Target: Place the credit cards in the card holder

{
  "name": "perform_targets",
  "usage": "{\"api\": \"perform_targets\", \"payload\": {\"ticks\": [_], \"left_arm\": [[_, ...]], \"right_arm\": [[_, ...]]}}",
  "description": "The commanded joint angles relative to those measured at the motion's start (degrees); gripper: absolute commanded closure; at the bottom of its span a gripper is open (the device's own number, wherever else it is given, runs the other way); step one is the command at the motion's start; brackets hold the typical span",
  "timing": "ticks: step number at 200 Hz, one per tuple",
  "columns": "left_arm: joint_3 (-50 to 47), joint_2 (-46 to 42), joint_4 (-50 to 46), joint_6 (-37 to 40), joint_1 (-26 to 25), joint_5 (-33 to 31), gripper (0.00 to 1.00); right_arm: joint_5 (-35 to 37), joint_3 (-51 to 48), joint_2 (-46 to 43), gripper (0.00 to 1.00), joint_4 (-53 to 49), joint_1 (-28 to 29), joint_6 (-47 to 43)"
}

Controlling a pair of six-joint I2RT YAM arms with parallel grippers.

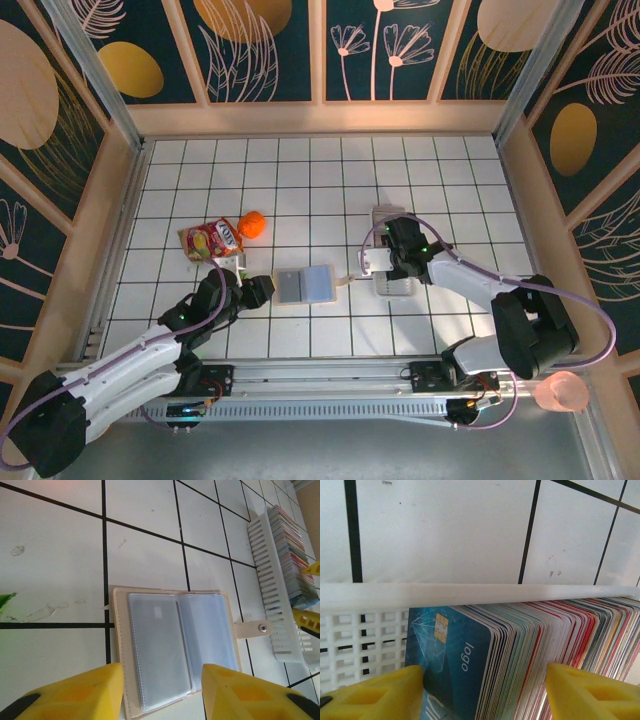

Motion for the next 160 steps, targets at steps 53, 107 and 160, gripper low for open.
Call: {"api": "perform_targets", "payload": {"ticks": [53,107,160], "left_arm": [[-0.84,-0.21,1.85,-1.08,-0.17,1.7,0.59],[-1.37,-0.89,2.1,-1.6,-0.11,2.14,0.61],[-1.7,-1.18,2.13,-1.7,-0.12,2.81,0.62]], "right_arm": [[1.98,1.43,-4.03,0.49,2.05,-0.6,-0.86],[1.66,1.29,-4.86,0.53,1.62,-0.37,-0.64],[2.06,1.77,-4.86,0.62,0.87,-0.09,-0.55]]}}
